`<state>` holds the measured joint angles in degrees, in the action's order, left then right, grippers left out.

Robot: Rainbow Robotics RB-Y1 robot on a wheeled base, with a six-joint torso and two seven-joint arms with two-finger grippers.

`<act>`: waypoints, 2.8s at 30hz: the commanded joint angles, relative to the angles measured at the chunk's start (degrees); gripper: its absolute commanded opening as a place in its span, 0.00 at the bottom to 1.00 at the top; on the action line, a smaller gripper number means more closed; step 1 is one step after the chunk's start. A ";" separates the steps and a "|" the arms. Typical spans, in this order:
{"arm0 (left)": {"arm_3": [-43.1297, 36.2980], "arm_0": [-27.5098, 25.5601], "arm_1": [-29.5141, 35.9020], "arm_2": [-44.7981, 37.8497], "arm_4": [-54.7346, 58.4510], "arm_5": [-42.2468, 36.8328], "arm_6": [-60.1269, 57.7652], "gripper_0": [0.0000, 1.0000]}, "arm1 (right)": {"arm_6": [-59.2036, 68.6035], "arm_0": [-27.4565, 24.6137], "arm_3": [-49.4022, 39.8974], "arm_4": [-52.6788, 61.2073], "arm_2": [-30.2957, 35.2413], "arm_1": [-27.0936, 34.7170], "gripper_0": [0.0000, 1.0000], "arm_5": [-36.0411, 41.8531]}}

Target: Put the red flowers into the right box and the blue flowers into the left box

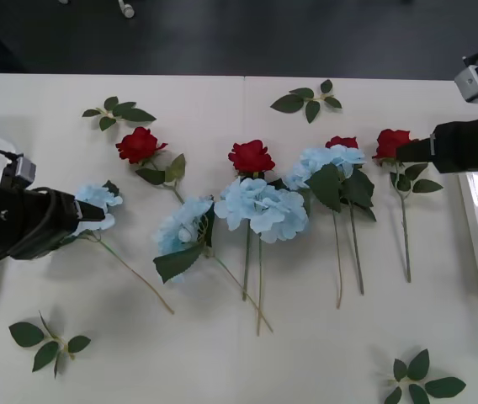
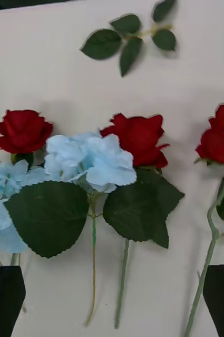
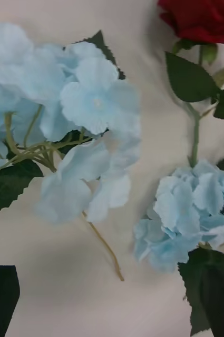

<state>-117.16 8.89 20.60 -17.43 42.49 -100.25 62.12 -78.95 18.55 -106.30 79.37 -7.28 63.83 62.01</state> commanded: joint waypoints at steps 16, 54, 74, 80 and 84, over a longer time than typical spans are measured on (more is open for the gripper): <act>-0.70 -0.37 -0.74 17.87 -20.78 3.21 -21.69 1.00 | 31.58 5.01 1.71 -27.61 -17.59 0.68 1.00 -2.60; 15.29 0.07 -0.82 25.08 -24.39 16.31 -25.47 0.00 | 29.55 18.11 26.23 -28.75 -35.88 -9.52 1.00 -11.21; 11.08 0.07 0.06 23.41 -23.59 13.94 -24.86 0.00 | 28.50 17.67 26.41 -29.45 -38.25 -9.87 1.00 -11.30; 3.60 0.07 3.75 21.74 -22.28 9.45 -24.51 0.00 | 28.50 17.75 26.41 -29.63 -38.34 -9.87 0.09 -11.21; -1.93 -0.80 5.51 19.19 -21.31 7.26 -24.42 0.00 | 28.41 17.75 27.02 -29.63 -38.25 -9.78 0.00 -11.21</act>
<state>-114.47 8.91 24.15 3.92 20.67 -92.23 38.43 -47.46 35.19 -79.62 50.02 -46.39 54.26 50.94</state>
